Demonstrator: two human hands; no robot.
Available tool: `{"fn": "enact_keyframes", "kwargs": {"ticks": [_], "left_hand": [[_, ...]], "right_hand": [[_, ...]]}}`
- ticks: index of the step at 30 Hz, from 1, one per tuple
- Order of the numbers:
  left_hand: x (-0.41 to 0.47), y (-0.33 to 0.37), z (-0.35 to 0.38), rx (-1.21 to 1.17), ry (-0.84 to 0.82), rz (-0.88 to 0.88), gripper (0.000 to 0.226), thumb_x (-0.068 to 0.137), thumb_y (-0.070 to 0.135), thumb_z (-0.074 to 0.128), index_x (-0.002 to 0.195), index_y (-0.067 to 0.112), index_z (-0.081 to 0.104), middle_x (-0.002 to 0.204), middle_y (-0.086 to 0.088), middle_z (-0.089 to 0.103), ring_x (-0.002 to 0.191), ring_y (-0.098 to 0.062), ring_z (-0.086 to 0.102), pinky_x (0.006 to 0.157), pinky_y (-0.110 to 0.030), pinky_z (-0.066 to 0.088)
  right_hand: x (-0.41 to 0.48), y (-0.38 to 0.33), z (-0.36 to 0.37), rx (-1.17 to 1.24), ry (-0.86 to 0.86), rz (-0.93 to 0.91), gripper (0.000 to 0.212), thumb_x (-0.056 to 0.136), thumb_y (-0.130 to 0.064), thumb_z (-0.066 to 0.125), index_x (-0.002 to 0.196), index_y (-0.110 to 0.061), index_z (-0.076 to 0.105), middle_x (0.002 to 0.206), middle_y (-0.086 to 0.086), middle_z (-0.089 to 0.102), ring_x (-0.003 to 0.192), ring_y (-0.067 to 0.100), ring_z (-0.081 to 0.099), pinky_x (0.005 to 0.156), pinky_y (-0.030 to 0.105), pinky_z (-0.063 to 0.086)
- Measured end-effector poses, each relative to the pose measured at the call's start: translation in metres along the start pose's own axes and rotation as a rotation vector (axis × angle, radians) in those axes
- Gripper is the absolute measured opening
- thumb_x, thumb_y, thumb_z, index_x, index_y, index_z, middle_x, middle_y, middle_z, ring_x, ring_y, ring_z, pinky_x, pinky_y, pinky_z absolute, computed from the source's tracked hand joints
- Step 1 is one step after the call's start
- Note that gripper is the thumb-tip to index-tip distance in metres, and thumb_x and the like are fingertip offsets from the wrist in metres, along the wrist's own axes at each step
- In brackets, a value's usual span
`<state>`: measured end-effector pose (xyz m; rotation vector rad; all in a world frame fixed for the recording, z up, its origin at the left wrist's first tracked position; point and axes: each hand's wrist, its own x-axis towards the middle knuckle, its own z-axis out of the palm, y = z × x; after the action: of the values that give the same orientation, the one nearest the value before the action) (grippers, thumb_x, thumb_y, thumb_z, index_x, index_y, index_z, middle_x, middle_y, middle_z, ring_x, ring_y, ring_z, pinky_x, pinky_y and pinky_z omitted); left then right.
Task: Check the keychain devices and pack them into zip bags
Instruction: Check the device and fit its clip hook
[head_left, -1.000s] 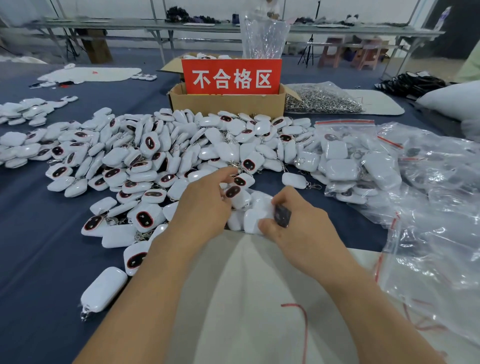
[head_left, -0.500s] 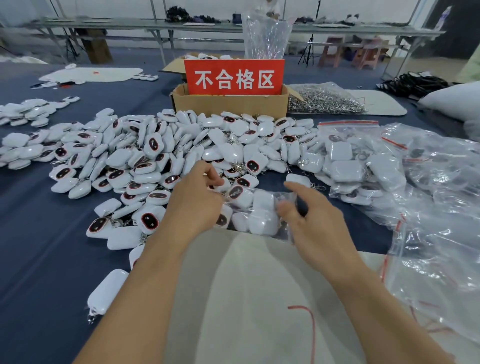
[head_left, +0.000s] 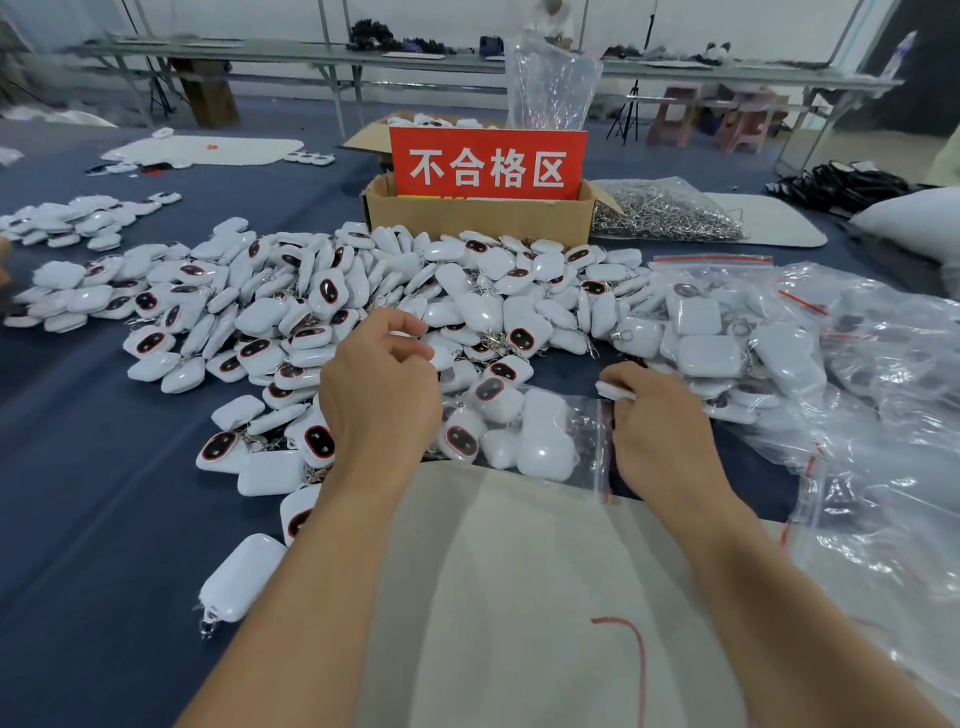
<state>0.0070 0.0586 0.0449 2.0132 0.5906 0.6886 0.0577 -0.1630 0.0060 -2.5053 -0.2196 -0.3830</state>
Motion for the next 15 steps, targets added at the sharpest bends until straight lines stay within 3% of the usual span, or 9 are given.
{"fn": "enact_keyframes", "kwargs": {"ticks": [4, 9, 15], "left_hand": [[-0.004, 0.003, 0.0, 0.014, 0.041, -0.011, 0.04, 0.071, 0.003, 0.045, 0.083, 0.035, 0.064, 0.074, 0.021, 0.071, 0.061, -0.008, 0.061, 0.063, -0.03, 0.048], [-0.009, 0.011, 0.0, 0.042, 0.093, 0.028, 0.036, 0.077, 0.003, 0.051, 0.079, 0.037, 0.062, 0.073, 0.02, 0.069, 0.07, -0.004, 0.063, 0.066, -0.024, 0.046], [-0.021, 0.012, 0.012, 0.141, -0.083, 0.133, 0.039, 0.081, 0.0, 0.048, 0.087, 0.031, 0.07, 0.067, 0.008, 0.071, 0.076, -0.027, 0.066, 0.087, -0.046, 0.053]], "right_hand": [[-0.031, -0.006, -0.018, 0.39, 0.244, 0.144, 0.029, 0.102, -0.015, 0.045, 0.102, -0.036, 0.065, 0.081, -0.012, 0.068, 0.074, 0.005, 0.062, 0.063, 0.013, 0.043], [-0.06, -0.01, -0.031, 0.963, 0.194, 0.431, 0.024, 0.102, -0.006, 0.048, 0.102, -0.016, 0.069, 0.081, 0.004, 0.074, 0.058, 0.022, 0.067, 0.048, 0.027, 0.052], [-0.049, -0.007, -0.042, 1.148, 0.105, 0.567, 0.018, 0.098, -0.002, 0.05, 0.098, -0.008, 0.067, 0.083, 0.016, 0.076, 0.056, 0.022, 0.066, 0.048, 0.026, 0.053]]}}
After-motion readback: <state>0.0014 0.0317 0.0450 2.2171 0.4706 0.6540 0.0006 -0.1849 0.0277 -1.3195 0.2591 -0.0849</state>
